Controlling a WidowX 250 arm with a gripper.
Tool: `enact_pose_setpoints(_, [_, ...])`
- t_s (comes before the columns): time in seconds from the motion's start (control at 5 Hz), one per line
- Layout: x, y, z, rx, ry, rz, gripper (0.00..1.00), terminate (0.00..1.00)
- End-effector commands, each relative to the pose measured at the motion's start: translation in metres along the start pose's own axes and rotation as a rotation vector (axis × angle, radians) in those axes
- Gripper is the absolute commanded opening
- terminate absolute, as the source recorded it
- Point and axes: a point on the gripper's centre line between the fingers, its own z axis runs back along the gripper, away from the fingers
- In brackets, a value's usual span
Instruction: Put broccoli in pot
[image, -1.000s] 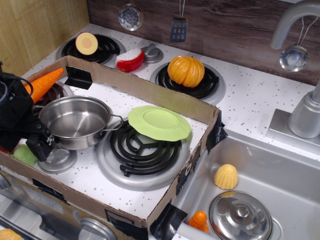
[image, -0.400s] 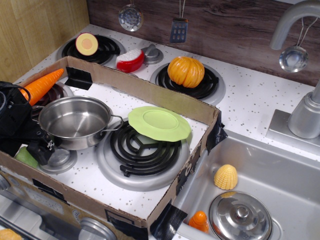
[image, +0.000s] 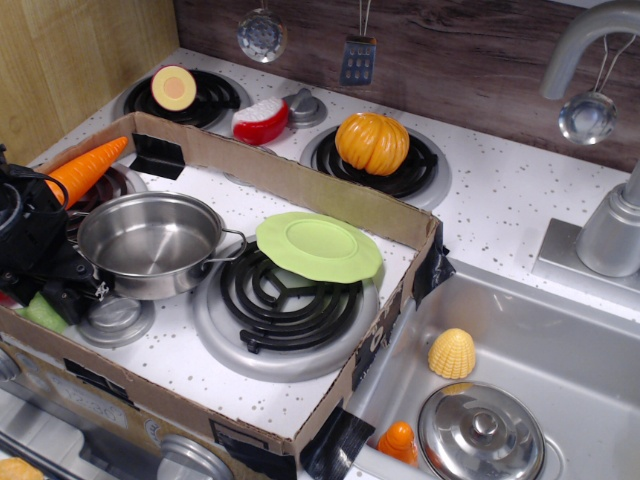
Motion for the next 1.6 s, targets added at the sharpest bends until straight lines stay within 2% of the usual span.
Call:
enact_pose_setpoints(0.0, [0.020, 0.001, 0.039, 0.068, -0.004, -0.019, 0.00, 0.00])
enact_pose_setpoints(0.4, [0.055, 0.009, 0.098, 0.116, -0.003, -0.010, 0.00, 0.00])
enact_pose_setpoints(0.6, [0.074, 0.010, 0.112, 0.116, -0.036, -0.011, 0.00, 0.00])
enact_pose_setpoints(0.8, [0.086, -0.003, 0.114, 0.013, -0.222, 0.079, 0.00, 0.00])
enact_pose_setpoints(1.0, [0.088, -0.012, 0.104, -0.017, -0.269, 0.115, 0.00, 0.00])
enact_pose_setpoints(1.2, [0.088, -0.021, 0.100, -0.052, -0.262, 0.116, 0.00, 0.00])
enact_pose_setpoints(1.4, [0.092, -0.030, 0.092, -0.082, -0.266, 0.129, 1.00, 0.00])
